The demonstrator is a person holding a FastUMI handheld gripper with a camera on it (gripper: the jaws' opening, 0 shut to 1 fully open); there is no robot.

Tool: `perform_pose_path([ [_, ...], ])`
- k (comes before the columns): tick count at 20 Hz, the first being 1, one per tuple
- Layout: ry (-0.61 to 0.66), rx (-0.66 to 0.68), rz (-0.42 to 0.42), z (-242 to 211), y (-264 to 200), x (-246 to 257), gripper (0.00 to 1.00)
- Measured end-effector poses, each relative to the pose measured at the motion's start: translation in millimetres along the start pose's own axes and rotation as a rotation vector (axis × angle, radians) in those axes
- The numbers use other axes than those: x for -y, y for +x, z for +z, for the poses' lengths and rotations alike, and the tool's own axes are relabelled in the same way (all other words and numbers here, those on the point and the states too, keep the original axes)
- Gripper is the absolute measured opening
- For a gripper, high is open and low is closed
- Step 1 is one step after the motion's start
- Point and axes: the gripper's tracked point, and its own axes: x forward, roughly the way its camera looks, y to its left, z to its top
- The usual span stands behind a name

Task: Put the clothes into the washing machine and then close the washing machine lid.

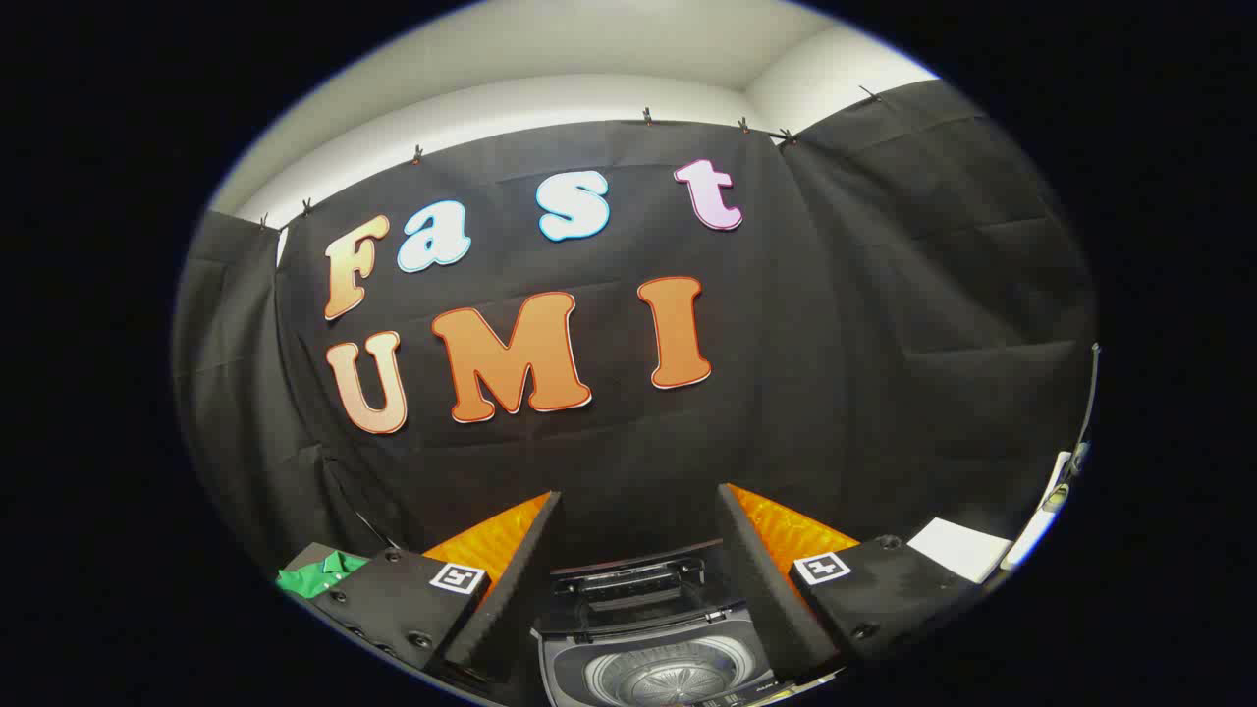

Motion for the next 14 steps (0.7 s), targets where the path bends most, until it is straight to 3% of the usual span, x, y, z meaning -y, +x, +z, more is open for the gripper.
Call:
perform_pose_path([
  [14, -0.001, -0.027, 0.033, -13.5, 21.0, -16.8, 0.98],
])
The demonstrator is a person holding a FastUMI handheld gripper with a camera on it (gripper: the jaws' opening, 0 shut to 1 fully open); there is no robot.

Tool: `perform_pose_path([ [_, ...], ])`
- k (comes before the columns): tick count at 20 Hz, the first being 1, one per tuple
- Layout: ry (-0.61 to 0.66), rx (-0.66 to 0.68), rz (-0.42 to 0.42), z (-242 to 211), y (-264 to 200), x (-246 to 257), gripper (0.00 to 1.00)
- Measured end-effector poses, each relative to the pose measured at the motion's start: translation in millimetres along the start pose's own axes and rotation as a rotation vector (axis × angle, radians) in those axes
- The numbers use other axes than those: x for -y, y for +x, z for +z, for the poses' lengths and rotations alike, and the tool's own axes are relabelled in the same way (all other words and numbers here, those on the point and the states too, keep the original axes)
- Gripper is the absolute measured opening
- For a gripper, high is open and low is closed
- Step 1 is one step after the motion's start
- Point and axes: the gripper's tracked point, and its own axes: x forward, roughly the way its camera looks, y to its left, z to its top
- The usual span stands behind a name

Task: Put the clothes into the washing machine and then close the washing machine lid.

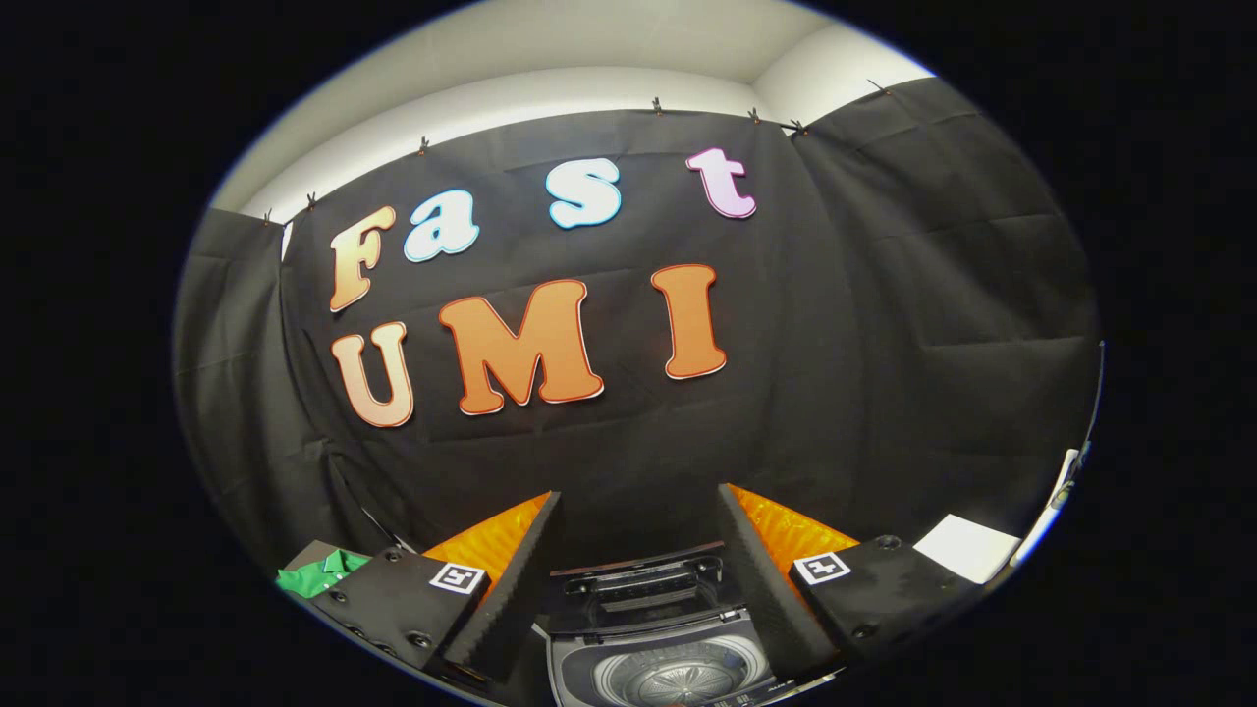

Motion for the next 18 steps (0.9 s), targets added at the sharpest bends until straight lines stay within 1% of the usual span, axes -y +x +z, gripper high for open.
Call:
perform_pose_path([
  [6, -0.003, -0.009, 0.014, -2.5, 5.6, -7.0, 0.99],
  [9, -0.006, -0.025, 0.039, -9.8, 7.2, -21.6, 0.99],
  [14, -0.015, -0.064, 0.111, -28.7, 7.6, -60.7, 0.99],
  [18, -0.032, -0.096, 0.187, -45.4, 5.2, -104.6, 0.98],
])
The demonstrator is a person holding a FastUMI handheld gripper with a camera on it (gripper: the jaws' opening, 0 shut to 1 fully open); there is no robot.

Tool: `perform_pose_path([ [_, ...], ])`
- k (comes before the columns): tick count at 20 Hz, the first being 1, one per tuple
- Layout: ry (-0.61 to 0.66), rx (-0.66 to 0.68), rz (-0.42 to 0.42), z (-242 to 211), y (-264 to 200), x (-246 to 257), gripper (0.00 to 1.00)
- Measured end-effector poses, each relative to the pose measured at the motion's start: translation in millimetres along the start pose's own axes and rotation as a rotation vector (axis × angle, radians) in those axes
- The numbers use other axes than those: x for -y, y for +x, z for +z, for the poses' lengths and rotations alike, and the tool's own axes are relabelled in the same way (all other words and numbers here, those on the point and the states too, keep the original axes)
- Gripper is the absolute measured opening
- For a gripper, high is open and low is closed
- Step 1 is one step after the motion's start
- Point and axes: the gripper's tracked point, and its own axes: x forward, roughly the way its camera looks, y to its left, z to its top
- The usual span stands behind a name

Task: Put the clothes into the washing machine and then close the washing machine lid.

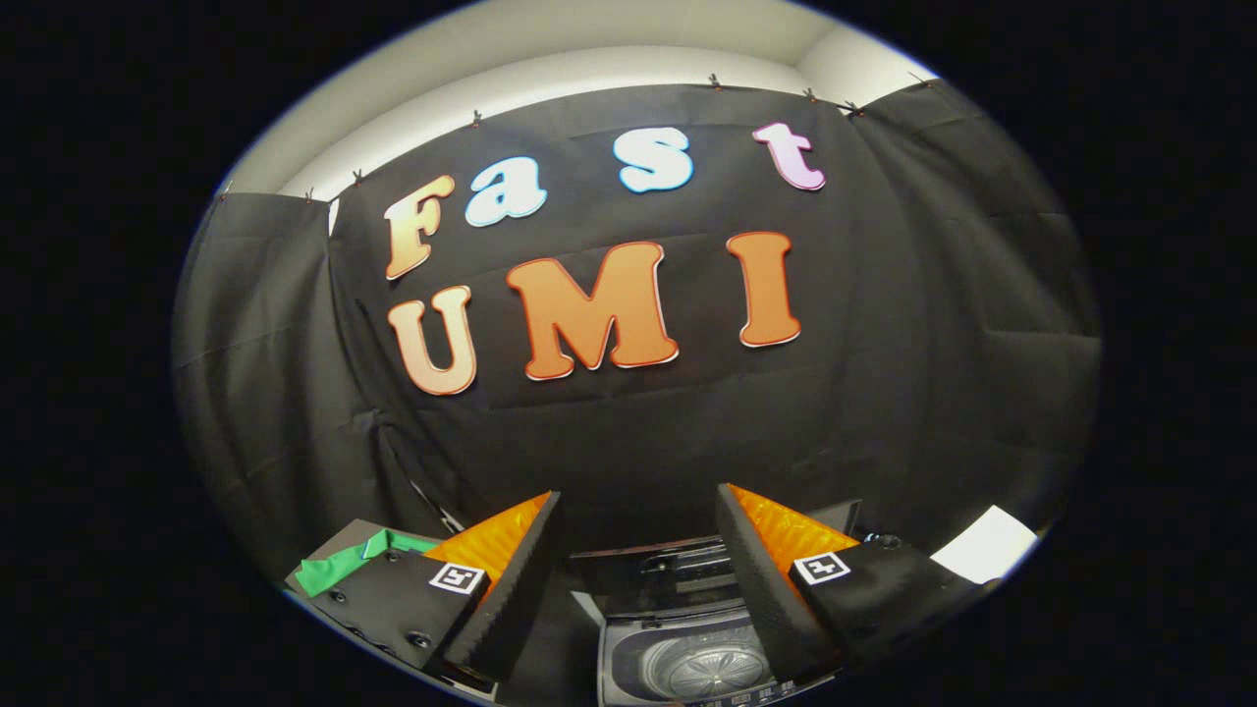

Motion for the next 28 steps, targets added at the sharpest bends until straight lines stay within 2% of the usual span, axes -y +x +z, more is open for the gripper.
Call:
perform_pose_path([
  [9, -0.045, -0.09, 0.185, -44.8, 2.6, -102.1, 0.99],
  [18, -0.113, -0.23, 0.351, -120.3, -5.5, -206.2, 0.99],
  [24, -0.16, -0.309, 0.407, -161.4, -12.1, -247.8, 0.99],
  [28, -0.16, -0.349, 0.398, -179.4, -10.8, -265.3, 0.99],
])
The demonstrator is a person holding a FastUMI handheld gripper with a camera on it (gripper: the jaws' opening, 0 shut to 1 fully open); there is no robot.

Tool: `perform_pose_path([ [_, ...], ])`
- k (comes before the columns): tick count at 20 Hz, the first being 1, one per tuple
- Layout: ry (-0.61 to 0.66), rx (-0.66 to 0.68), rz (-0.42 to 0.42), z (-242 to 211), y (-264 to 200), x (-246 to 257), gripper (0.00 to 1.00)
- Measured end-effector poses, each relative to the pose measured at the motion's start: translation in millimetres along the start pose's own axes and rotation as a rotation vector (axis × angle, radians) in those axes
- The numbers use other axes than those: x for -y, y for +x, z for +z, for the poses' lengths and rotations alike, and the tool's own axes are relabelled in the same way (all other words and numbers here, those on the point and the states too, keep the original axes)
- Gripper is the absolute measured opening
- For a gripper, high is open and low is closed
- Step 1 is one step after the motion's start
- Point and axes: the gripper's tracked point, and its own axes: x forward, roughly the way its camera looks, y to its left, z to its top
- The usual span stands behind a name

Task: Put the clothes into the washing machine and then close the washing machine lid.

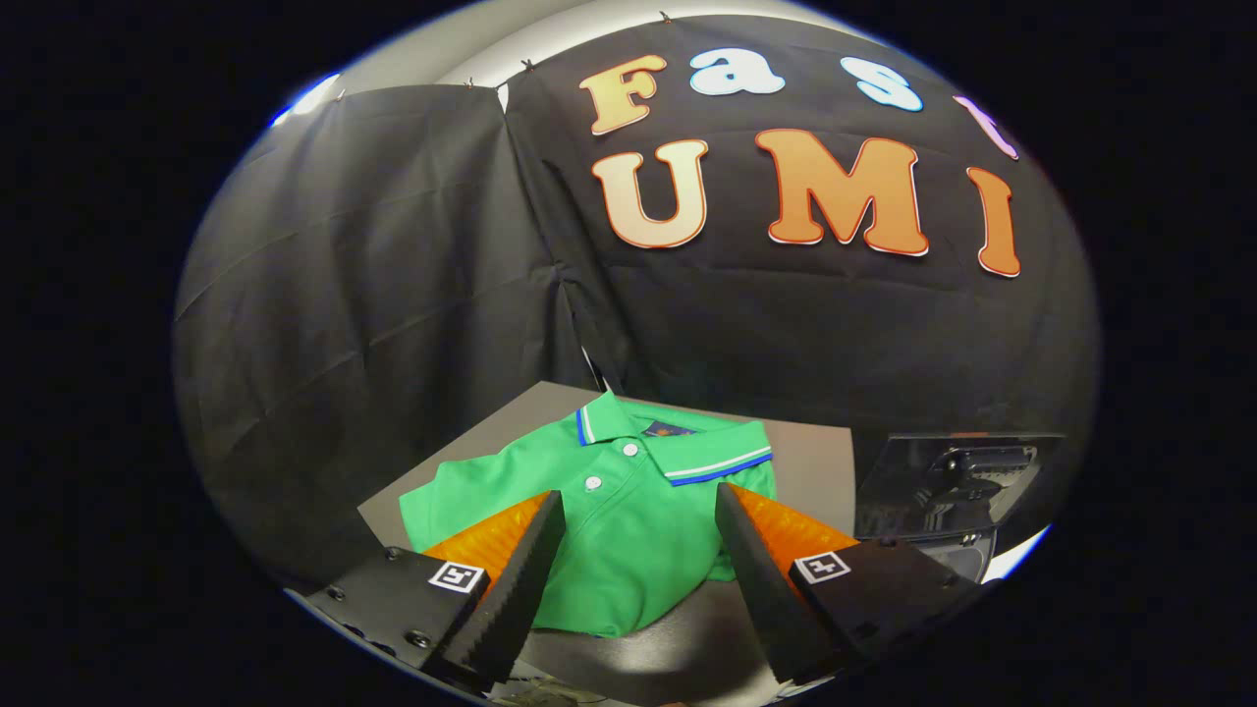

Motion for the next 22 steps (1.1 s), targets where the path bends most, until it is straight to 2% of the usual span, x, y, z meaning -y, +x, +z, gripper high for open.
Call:
perform_pose_path([
  [4, 0.039, -0.021, -0.031, -6.5, 13.3, -18.9, 0.99],
  [13, 0.029, -0.053, -0.143, -26.2, 34.2, -26.9, 0.99],
  [17, -0.013, -0.028, -0.158, -29.1, 41.4, -35.5, 0.95],
  [20, -0.057, -0.037, -0.137, -30.5, 42.7, -40.5, 0.71],
  [22, -0.072, -0.053, -0.103, -27.3, 40.0, -43.3, 0.6],
])
